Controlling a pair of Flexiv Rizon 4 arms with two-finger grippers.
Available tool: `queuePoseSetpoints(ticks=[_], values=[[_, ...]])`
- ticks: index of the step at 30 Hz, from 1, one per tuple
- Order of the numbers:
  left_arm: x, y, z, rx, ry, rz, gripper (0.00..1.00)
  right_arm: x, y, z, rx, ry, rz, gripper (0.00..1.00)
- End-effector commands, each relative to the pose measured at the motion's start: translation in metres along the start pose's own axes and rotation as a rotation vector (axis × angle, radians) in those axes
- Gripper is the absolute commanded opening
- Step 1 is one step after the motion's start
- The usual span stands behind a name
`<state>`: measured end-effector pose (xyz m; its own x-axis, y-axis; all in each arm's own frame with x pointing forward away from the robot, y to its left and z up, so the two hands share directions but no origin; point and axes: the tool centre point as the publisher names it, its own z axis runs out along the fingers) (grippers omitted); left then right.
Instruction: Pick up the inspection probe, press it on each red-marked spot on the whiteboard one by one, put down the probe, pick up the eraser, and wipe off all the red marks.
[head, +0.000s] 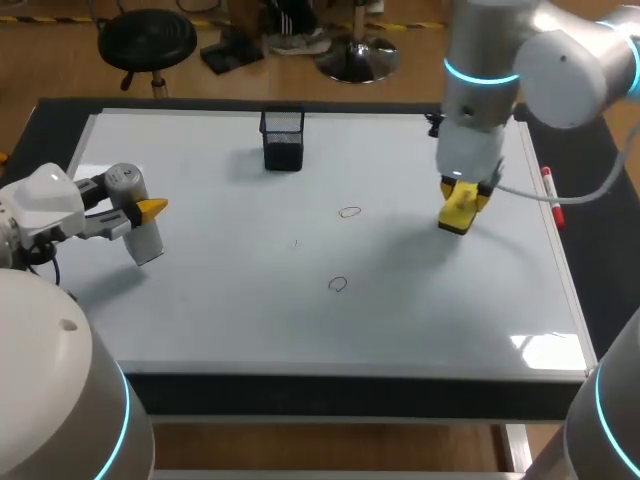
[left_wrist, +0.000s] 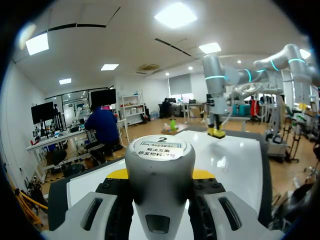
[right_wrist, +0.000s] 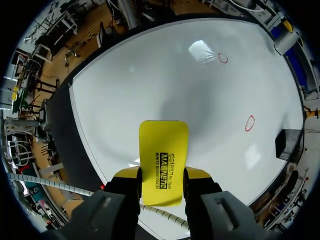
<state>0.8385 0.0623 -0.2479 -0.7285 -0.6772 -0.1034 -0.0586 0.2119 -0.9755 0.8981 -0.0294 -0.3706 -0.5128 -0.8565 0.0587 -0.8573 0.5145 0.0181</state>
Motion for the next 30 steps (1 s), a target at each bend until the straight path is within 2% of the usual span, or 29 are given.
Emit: queuePoseSetpoints(ticks=[1,7,13,30], values=[[0.0,-0.001,0.002,0.0,-0.003,0.0,0.0,0.026,-0.014,0.004,-0.015,-0.049,0.016,0.0],[0.0,-0.001,0.002,0.0,-0.003,0.0,0.0,0.041,-0.028,0.009,-0.02,-0.075,0.057,0.0],[0.0,-0.001,0.002,0.0,-0.003,0.0,0.0,0.043,-0.034,0.008,-0.003,-0.052,0.073,0.0],[0.0,-0.001,0.002,0.0,-0.003,0.0,0.0,0.043,-0.034,0.008,-0.003,-0.052,0.073,0.0]])
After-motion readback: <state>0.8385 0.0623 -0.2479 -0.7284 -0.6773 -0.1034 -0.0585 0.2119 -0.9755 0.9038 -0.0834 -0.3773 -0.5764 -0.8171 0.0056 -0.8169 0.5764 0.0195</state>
